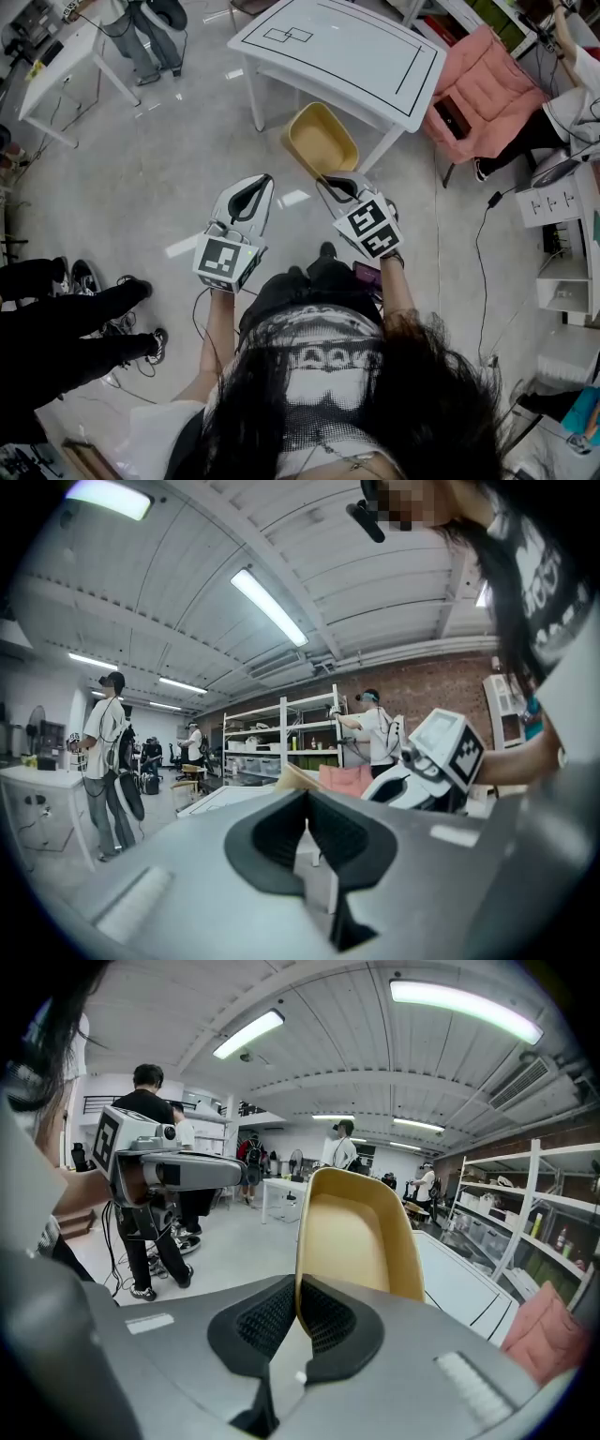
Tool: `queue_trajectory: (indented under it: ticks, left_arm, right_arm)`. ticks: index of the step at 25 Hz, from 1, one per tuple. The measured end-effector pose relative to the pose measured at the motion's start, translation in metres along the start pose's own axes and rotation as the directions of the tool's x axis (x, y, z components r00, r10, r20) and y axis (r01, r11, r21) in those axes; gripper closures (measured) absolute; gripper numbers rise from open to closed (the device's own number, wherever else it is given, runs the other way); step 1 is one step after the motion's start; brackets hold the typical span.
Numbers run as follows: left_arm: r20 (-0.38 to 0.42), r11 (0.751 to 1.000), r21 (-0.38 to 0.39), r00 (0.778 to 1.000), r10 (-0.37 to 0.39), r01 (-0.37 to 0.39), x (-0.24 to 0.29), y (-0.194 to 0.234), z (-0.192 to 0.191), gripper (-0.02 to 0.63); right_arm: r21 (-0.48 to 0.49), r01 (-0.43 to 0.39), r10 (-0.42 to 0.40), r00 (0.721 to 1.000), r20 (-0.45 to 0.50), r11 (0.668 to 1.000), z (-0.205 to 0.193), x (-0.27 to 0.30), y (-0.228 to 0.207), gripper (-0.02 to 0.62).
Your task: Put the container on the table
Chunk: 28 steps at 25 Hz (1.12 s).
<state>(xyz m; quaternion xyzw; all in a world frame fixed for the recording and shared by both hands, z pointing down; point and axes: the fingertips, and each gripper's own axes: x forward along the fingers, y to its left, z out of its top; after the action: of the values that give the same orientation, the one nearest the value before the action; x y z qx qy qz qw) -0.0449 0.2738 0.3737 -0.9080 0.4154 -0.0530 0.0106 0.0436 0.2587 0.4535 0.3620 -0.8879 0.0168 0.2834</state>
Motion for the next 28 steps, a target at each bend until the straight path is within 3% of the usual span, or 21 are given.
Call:
queue_trajectory:
  ticks: [14,28]
  left_arm:
    - [-0.020,0.998,-0.041,0.999,0.045,-0.046,0.032,0.051,-0.016,0.606]
    - [-0.030,0.995,-0.031,0.995,0.095,-0.096,0.160,0.159,0.003,0.606]
  right_arm:
    - [-0.009,-0.054,0.053,0.998,-0.019,0.999,0.012,0.062,-0.033,0.577]
    - [-0.026,-0.098,0.098,0.995,-0.010,0.995,0.048,0.172,-0.164,0.577]
